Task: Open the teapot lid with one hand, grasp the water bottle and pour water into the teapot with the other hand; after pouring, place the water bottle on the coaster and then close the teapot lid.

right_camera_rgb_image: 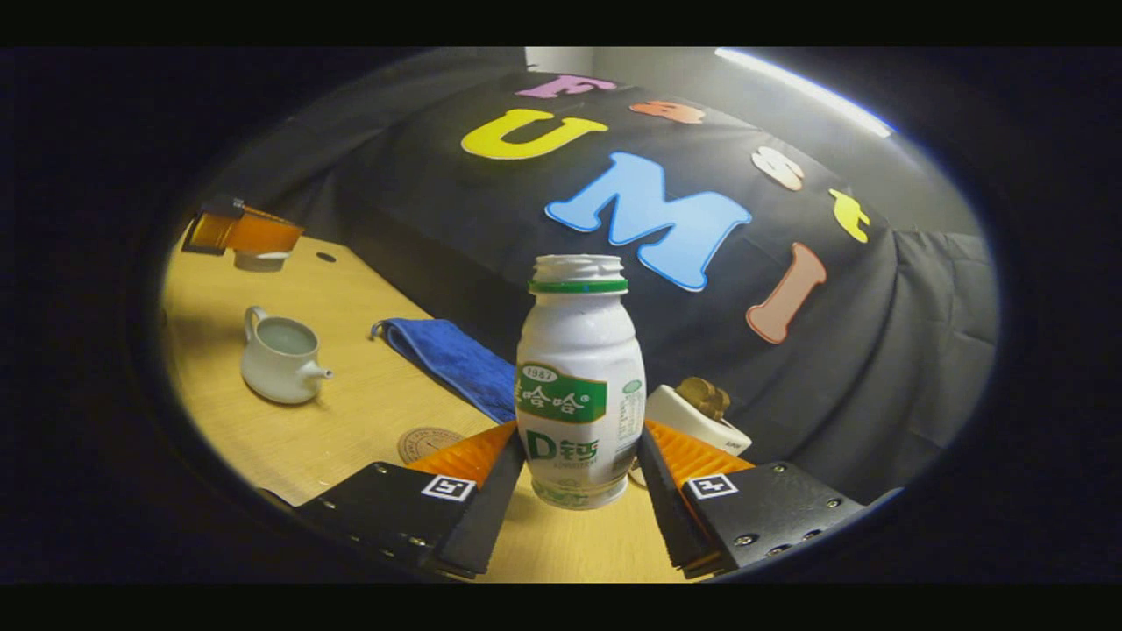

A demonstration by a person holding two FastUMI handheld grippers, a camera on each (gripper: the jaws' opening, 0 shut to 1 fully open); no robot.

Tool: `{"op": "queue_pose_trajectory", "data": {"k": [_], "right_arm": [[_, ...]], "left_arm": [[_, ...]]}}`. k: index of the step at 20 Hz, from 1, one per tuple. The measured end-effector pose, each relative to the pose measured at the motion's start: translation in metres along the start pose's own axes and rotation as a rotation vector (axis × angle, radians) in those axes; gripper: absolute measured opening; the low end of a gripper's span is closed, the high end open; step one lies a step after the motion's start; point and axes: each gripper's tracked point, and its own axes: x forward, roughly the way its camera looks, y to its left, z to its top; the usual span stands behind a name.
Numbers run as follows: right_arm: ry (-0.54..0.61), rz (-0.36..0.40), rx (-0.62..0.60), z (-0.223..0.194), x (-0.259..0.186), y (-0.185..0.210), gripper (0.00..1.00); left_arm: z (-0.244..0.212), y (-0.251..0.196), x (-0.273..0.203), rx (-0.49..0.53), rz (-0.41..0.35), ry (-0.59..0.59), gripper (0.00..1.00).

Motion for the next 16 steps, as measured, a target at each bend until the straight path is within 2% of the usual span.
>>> {"op": "queue_pose_trajectory", "data": {"k": [4,13,14,15,16], "right_arm": [[-0.032,-0.004,-0.179,0.014,0.009,0.004,0.73],[-0.104,-0.004,-0.503,0.041,0.029,0.021,0.73],[-0.111,-0.004,-0.533,0.042,0.031,0.023,0.73],[-0.12,-0.003,-0.567,0.044,0.033,0.025,0.73],[-0.127,-0.004,-0.601,0.046,0.035,0.028,0.73]], "left_arm": [[-0.001,0.002,0.0,0.001,0.01,0.005,0.12],[-0.003,0.009,0.0,0.004,0.032,0.017,0.12],[-0.005,0.011,0.0,0.004,0.036,0.02,0.15],[-0.004,0.012,0.0,0.004,0.041,0.021,0.12],[-0.005,0.013,0.0,0.004,0.044,0.023,0.15]]}}
